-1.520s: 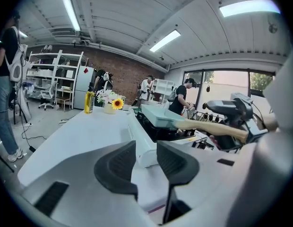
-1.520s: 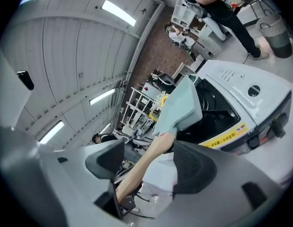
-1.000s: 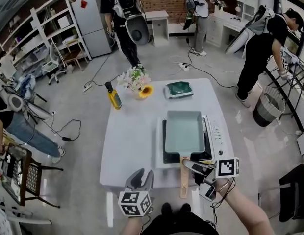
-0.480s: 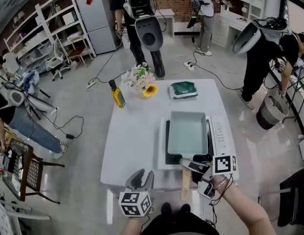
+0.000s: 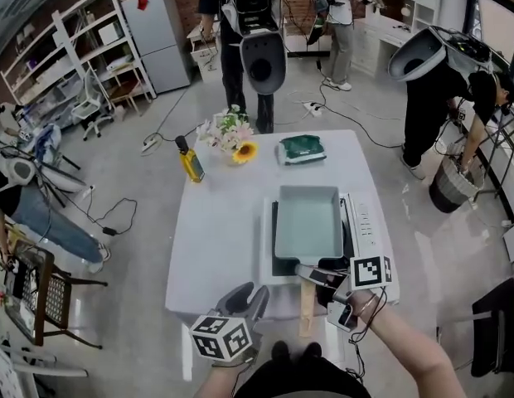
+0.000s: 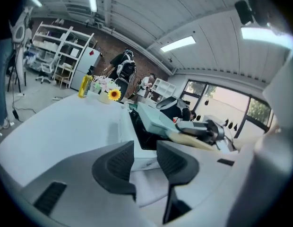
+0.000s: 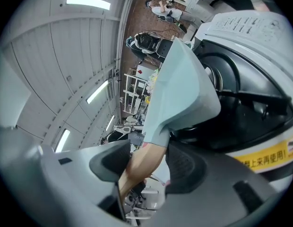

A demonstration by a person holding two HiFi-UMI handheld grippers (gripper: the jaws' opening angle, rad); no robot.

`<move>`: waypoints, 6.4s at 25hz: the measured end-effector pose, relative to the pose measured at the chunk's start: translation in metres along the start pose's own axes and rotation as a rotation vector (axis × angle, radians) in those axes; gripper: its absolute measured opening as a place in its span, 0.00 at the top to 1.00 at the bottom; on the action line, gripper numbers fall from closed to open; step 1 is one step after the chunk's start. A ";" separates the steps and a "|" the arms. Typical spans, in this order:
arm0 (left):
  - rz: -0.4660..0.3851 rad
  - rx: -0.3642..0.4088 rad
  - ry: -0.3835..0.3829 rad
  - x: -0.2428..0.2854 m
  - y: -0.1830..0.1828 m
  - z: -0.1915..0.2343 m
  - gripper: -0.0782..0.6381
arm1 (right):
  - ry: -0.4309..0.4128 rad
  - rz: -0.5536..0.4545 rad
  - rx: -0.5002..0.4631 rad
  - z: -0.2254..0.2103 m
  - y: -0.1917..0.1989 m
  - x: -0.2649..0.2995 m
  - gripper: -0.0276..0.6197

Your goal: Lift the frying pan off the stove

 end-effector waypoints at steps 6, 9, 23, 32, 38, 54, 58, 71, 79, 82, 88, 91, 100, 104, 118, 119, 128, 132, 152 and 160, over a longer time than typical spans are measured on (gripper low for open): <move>0.072 -0.194 0.202 0.011 -0.007 -0.030 0.70 | -0.003 -0.003 0.006 -0.001 0.001 0.000 0.60; 0.114 -0.244 0.270 0.016 -0.007 -0.044 0.69 | -0.004 -0.006 0.008 -0.001 0.001 -0.001 0.60; 0.297 -0.376 0.375 0.045 0.013 -0.074 0.64 | -0.007 0.000 0.007 -0.002 0.003 0.000 0.60; 0.412 -0.484 0.439 0.061 0.020 -0.078 0.64 | -0.015 -0.002 0.006 -0.004 0.001 0.002 0.60; 0.444 -0.520 0.467 0.066 0.023 -0.079 0.64 | -0.028 -0.007 0.023 -0.005 0.002 0.001 0.61; 0.533 -0.616 0.543 0.072 0.028 -0.083 0.68 | -0.056 -0.007 0.037 -0.005 0.001 -0.002 0.62; 0.539 -0.590 0.531 0.072 0.031 -0.080 0.69 | -0.052 -0.004 0.014 -0.006 0.003 0.000 0.63; 0.527 -0.501 0.567 0.063 0.035 -0.081 0.69 | -0.040 -0.010 -0.079 0.003 0.010 0.001 0.63; 0.498 -0.413 0.574 0.056 0.022 -0.102 0.68 | -0.090 -0.064 -0.127 0.025 -0.004 -0.009 0.65; 0.489 -0.371 0.573 0.052 0.016 -0.108 0.68 | -0.113 -0.090 -0.152 0.034 -0.009 -0.011 0.65; 0.473 -0.292 0.574 0.048 0.007 -0.119 0.68 | -0.146 -0.147 -0.198 0.048 -0.018 -0.018 0.65; 0.477 -0.268 0.575 0.046 0.005 -0.121 0.68 | -0.164 -0.171 -0.220 0.055 -0.022 -0.019 0.65; 0.459 -0.187 0.585 0.035 -0.002 -0.137 0.67 | -0.182 -0.215 -0.259 0.073 -0.026 -0.030 0.64; 0.445 -0.151 0.594 0.031 -0.006 -0.143 0.67 | -0.187 -0.227 -0.285 0.080 -0.028 -0.034 0.64; 0.390 -0.039 0.629 0.018 -0.019 -0.167 0.67 | -0.200 -0.283 -0.349 0.104 -0.038 -0.052 0.64; 0.385 -0.033 0.632 0.017 -0.019 -0.169 0.67 | -0.201 -0.286 -0.356 0.107 -0.039 -0.054 0.64; 0.369 0.015 0.652 0.004 -0.024 -0.182 0.67 | -0.202 -0.303 -0.405 0.125 -0.040 -0.063 0.64; 0.364 0.030 0.660 0.002 -0.025 -0.185 0.67 | -0.206 -0.308 -0.411 0.130 -0.040 -0.066 0.64; 0.368 0.038 0.663 0.002 -0.024 -0.191 0.67 | -0.199 -0.308 -0.416 0.131 -0.041 -0.071 0.64; 0.366 0.042 0.658 0.004 -0.025 -0.190 0.67 | -0.205 -0.313 -0.419 0.130 -0.042 -0.069 0.64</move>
Point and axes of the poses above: the fingertips, and each gripper's own axes: x forward along the fingers, z to its left, y out of its underside, the point moved 6 cm from there along -x, backward along the fingers, and after that the axes turned 12 degrees about -x, right-handed, at the moved point
